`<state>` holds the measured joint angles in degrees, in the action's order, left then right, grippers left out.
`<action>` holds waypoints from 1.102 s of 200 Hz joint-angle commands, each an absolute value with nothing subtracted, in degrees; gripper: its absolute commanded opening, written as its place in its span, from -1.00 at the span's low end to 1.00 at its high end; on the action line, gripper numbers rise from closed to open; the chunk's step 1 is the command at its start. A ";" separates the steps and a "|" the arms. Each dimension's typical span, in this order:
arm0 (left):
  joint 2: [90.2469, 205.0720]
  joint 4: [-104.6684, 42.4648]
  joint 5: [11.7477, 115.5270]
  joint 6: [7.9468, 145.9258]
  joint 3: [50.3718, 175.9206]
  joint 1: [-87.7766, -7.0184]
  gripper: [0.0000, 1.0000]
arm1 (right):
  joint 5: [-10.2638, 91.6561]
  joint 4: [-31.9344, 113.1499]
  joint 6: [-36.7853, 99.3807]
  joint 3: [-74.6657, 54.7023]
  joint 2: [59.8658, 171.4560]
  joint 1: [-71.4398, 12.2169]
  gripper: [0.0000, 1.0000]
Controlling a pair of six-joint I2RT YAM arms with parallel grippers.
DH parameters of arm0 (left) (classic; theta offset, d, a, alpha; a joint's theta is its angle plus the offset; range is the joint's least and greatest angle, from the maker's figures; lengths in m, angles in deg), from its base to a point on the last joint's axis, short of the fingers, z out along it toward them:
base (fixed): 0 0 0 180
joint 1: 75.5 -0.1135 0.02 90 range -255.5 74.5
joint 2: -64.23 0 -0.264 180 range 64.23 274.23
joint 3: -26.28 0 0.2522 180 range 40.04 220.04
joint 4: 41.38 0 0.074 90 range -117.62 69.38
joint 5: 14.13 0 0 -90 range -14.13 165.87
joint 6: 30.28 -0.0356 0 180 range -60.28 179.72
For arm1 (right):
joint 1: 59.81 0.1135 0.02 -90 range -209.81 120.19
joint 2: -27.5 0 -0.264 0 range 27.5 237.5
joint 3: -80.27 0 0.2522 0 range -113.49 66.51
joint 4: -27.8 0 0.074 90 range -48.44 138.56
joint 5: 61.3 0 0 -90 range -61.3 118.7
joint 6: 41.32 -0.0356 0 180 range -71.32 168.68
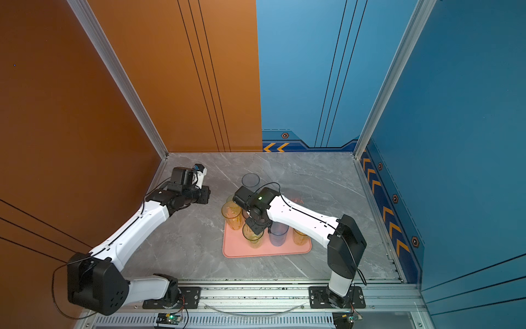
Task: Place the glasses into the tray
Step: Place the glass on the tray.
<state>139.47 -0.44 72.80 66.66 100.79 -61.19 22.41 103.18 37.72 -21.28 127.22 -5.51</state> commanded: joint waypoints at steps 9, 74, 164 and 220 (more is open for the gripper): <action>140.26 -0.02 73.31 65.69 100.68 -61.19 -0.66 | 22.72 102.64 37.94 -20.68 127.96 -5.90 -1.00; 140.43 0.07 72.97 65.75 100.86 -61.35 -0.66 | 23.68 102.64 38.46 -20.33 128.20 -6.46 -0.93; 140.87 0.29 72.60 65.66 101.21 -61.35 -0.66 | 24.06 102.64 38.57 -20.06 128.18 -6.68 -0.60; 140.87 0.24 72.44 65.80 101.13 -61.42 -0.66 | 24.04 102.64 38.49 -20.15 127.87 -6.61 -0.57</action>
<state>140.48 -0.42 72.77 66.66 100.79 -61.19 23.94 102.86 38.35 -20.76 127.63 -6.36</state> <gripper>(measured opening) 0.172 0.210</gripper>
